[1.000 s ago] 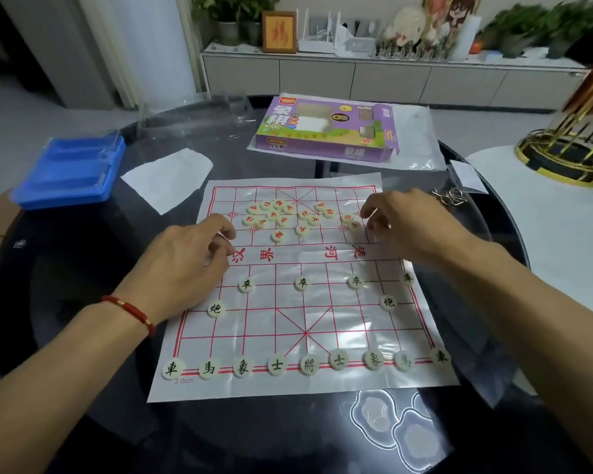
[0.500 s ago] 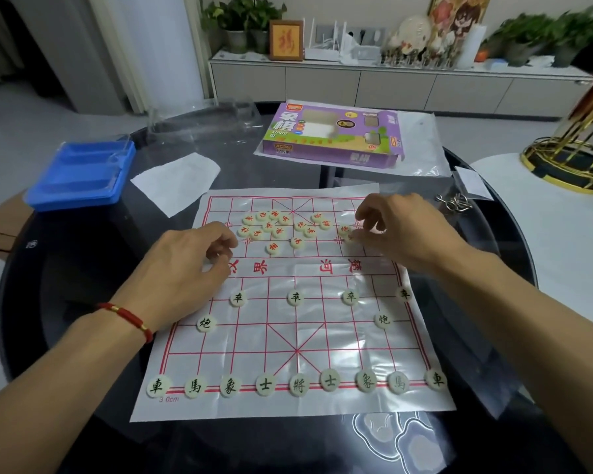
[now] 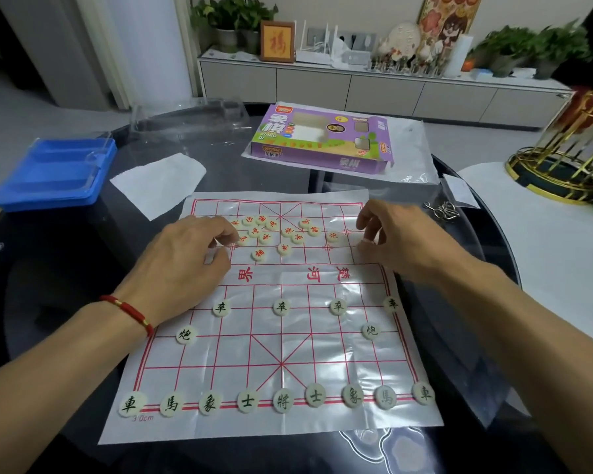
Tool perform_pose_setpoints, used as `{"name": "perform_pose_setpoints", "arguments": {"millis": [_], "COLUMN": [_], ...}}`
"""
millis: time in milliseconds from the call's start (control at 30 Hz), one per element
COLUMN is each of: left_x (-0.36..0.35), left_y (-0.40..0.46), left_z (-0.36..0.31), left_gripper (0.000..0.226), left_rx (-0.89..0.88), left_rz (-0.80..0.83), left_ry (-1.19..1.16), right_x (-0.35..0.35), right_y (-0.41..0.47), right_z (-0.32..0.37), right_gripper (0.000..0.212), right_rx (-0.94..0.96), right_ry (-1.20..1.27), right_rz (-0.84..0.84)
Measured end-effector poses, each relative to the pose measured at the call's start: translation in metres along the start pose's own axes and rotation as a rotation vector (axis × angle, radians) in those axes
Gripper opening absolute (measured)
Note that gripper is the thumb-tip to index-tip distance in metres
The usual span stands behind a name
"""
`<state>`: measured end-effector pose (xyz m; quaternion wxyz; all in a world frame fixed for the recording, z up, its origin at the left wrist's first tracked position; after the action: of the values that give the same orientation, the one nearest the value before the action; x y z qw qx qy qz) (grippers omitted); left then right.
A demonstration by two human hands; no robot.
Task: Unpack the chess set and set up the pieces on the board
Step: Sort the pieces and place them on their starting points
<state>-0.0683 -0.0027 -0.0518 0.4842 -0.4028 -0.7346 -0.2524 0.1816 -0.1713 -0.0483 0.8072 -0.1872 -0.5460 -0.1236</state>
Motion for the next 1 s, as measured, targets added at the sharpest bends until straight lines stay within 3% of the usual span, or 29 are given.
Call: {"name": "perform_pose_setpoints", "arguments": {"millis": [133, 300, 433, 667, 867, 1000], "left_x": [-0.003, -0.006, -0.002, -0.003, -0.005, -0.003], "left_y": [-0.003, 0.000, 0.001, 0.000, -0.001, 0.000], "left_z": [0.005, 0.009, 0.012, 0.020, 0.018, 0.017], "left_gripper": [0.016, 0.014, 0.014, 0.010, 0.012, 0.014], "left_rx": [0.009, 0.020, 0.040, 0.084, 0.087, 0.092], "left_rz": [-0.013, -0.013, -0.067, -0.011, 0.032, 0.041], "left_ry": [-0.001, -0.041, -0.054, 0.000, 0.038, 0.037], "right_x": [0.005, 0.003, 0.004, 0.000, 0.000, 0.001], "right_y": [-0.004, -0.008, -0.008, -0.003, -0.002, -0.003], "right_z": [-0.016, -0.016, -0.022, -0.023, -0.025, -0.026], "right_gripper": [0.024, 0.029, 0.037, 0.021, 0.027, 0.020], "right_rx": [-0.026, 0.048, -0.014, -0.043, -0.027, 0.000], "right_ry": [0.009, -0.018, -0.060, -0.080, -0.054, -0.072], "right_rz": [-0.064, 0.035, 0.025, -0.024, -0.006, -0.036]}}
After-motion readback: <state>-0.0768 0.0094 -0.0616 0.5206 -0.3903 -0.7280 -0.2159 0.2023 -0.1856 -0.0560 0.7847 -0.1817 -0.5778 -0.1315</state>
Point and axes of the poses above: each hand's wrist, its own y-axis towards the middle knuckle, its own x-axis out of the back of the hand, z = x × y, the point moved 3 cm from there along y, towards the middle knuckle, and after that the axes turned 13 degrees about z, right-handed, at the moved point
